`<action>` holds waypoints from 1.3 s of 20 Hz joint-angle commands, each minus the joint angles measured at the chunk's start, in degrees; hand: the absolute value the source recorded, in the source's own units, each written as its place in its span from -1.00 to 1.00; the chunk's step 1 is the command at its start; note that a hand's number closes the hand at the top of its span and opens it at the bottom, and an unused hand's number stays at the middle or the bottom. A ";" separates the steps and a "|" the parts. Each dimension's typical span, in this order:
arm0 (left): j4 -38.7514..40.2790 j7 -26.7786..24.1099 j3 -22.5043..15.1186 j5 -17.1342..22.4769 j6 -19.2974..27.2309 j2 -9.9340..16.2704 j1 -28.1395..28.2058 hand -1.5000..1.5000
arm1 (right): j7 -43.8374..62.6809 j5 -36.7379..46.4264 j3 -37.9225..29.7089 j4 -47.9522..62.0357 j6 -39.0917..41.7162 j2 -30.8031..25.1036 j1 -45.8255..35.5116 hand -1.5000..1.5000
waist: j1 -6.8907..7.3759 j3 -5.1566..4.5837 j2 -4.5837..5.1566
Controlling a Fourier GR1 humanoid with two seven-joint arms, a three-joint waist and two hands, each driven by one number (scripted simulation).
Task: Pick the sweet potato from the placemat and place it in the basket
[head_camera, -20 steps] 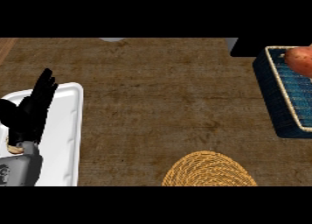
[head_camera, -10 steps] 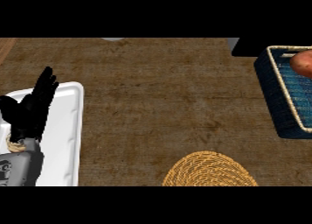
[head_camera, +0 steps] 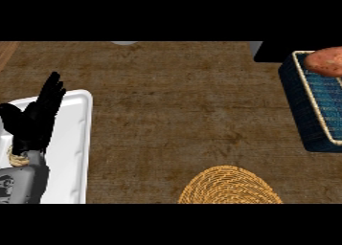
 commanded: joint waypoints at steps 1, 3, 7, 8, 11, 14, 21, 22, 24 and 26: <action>4.20 -1.64 2.68 1.71 -1.73 1.85 -1.91 0.00 | -3.45 2.89 -0.97 8.01 1.95 -0.43 -6.70 1.00 | -0.30 -0.04 -0.04; 5.85 -3.96 2.70 1.11 -1.62 1.57 -0.70 0.00 | 3.30 6.79 3.03 4.17 2.18 2.30 -5.05 1.00 | -0.68 -0.08 -0.12; 5.39 -3.86 0.93 -0.12 -0.24 -0.28 -1.37 0.00 | -1.92 10.54 4.81 12.60 5.39 -1.10 -6.09 1.00 | -0.36 -0.06 0.09; 1.10 -2.46 1.98 1.59 -1.80 0.94 2.23 0.00 | -0.80 11.37 5.26 12.82 5.84 0.05 -6.29 1.00 | -0.02 -0.04 -0.12; 3.55 -1.39 1.53 -0.19 0.03 0.62 -1.40 0.00 | -3.14 12.92 4.45 16.65 6.10 1.92 -7.82 1.00 | -0.41 -0.03 -0.08; 0.16 0.08 1.61 0.59 -0.20 0.43 0.09 0.00 | -1.75 14.58 3.76 14.95 3.70 5.52 -6.51 1.00 | -0.56 -0.03 -0.22; 1.73 -2.19 -0.08 -1.57 1.48 -1.64 0.77 0.00 | -8.89 19.16 1.16 28.57 0.05 4.96 -13.44 1.00 | -0.23 -0.02 -0.08; 5.90 -3.30 1.73 -0.09 -0.38 0.10 -1.93 0.00 | -8.51 19.56 1.43 26.04 -1.54 6.18 -9.83 1.00 | -0.70 -0.03 -0.13; 0.72 -3.14 2.20 1.87 -2.72 1.01 2.58 0.00 | -6.01 21.74 2.30 27.09 -0.97 6.59 -12.39 1.00 | -0.26 -0.03 -0.18; 3.40 -4.46 0.56 -0.93 0.57 -1.35 0.30 0.00 | -9.90 22.33 0.41 32.86 -1.59 4.45 -15.08 1.00 | -0.28 -0.02 -0.03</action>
